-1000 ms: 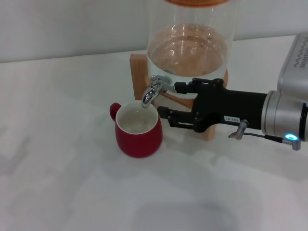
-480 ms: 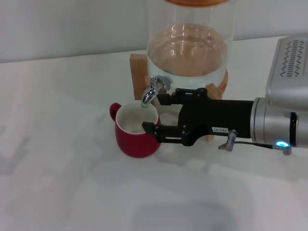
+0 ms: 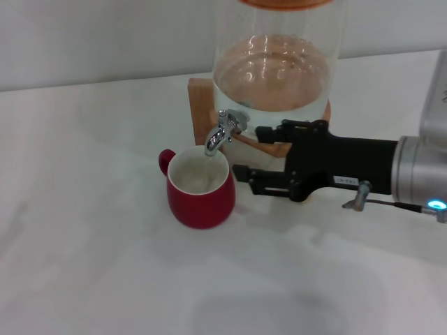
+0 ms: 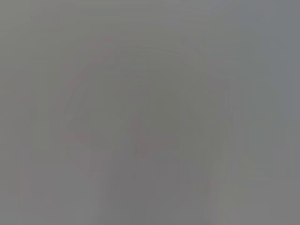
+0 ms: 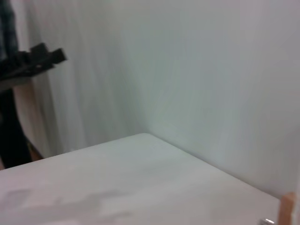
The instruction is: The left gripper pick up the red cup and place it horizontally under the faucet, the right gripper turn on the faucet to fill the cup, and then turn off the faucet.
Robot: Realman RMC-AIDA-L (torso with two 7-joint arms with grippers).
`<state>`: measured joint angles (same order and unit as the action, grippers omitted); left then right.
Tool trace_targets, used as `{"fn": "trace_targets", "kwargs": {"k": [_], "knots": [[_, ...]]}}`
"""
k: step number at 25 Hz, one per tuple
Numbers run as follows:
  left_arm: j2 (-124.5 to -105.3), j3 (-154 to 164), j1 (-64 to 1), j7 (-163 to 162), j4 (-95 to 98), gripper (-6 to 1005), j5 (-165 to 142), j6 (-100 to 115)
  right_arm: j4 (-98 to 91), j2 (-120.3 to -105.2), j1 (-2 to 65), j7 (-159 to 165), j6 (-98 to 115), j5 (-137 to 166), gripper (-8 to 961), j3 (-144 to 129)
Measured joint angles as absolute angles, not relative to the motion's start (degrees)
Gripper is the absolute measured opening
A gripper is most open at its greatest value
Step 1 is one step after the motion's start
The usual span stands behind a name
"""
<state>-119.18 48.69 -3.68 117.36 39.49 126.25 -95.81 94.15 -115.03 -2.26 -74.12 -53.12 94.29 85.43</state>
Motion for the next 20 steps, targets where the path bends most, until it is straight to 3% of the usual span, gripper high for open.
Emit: {"fn": "trace_targets", "kwargs": {"k": [20], "knots": [[-119.11, 33.5, -2.8, 126.61, 25.76, 783, 126.77, -93.85, 94.24, -114.96, -2.29, -74.27, -53.43, 94.22, 720, 86.83]]}}
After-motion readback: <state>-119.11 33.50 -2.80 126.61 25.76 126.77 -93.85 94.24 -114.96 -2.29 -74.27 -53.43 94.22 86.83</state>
